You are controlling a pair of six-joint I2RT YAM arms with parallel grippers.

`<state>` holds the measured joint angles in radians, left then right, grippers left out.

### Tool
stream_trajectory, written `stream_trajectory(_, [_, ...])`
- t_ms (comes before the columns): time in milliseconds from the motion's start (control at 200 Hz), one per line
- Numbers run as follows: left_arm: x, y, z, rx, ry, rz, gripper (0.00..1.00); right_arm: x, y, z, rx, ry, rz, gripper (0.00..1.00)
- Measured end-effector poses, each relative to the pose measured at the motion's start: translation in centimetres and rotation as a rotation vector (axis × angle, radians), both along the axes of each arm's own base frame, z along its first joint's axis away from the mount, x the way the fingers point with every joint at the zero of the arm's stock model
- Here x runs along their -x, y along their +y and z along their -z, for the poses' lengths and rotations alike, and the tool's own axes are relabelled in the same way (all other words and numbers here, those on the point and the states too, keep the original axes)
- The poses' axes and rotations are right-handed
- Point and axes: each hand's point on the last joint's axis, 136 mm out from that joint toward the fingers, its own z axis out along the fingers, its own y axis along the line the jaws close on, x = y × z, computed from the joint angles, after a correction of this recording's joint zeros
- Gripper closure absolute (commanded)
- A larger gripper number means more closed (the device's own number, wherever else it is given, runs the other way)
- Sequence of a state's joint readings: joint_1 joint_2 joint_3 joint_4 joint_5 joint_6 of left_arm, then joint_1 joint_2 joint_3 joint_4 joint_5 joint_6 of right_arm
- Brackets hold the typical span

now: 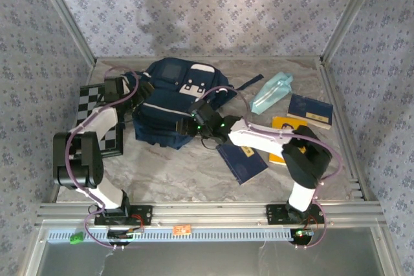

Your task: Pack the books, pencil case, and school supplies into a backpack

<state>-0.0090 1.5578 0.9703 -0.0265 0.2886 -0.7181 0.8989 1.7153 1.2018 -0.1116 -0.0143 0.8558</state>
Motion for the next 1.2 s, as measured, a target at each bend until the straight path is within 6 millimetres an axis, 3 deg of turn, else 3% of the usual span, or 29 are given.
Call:
stream_trajectory(70, [2.0, -0.9, -0.5, 0.017, 0.001, 0.031, 0.02, -0.7, -1.9, -1.7, -0.008, -0.021, 0.025, 0.34])
stream_trajectory(170, [5.0, -2.3, -1.1, 0.027, 0.010, 0.070, 0.01, -3.7, -5.9, -2.7, -0.001, -0.031, 0.095, 0.31])
stream_trajectory(325, [9.9, -5.3, -1.5, 0.037, 0.019, 0.151, 0.00, -8.2, -12.1, 0.0, 0.068, 0.033, 0.193, 0.29])
stream_trajectory(485, [14.2, -8.3, -0.7, 0.041, 0.059, 0.228, 0.00, -11.7, -13.9, 3.2, 0.095, 0.112, 0.220, 0.27])
stream_trajectory(645, [16.8, -10.6, 1.3, 0.041, 0.130, 0.263, 0.00, -14.6, -13.7, 5.2, 0.086, 0.142, 0.213, 0.31])
stream_trajectory(800, [17.2, -11.7, 3.4, 0.049, 0.190, 0.249, 0.00, -16.7, -12.9, 7.7, 0.081, 0.174, 0.196, 0.43])
stream_trajectory(925, [15.9, -12.0, 5.1, 0.047, 0.211, 0.218, 0.00, -17.0, -12.5, 9.3, 0.086, 0.197, 0.185, 0.69])
stream_trajectory(1104, [14.0, -12.1, 6.5, 0.022, 0.187, 0.195, 0.00, -17.4, -11.9, 8.5, 0.054, 0.184, 0.163, 0.99])
stream_trajectory(1199, [12.9, -11.9, 6.8, 0.005, 0.174, 0.185, 0.00, -17.4, -11.9, 8.2, 0.051, 0.177, 0.155, 1.00])
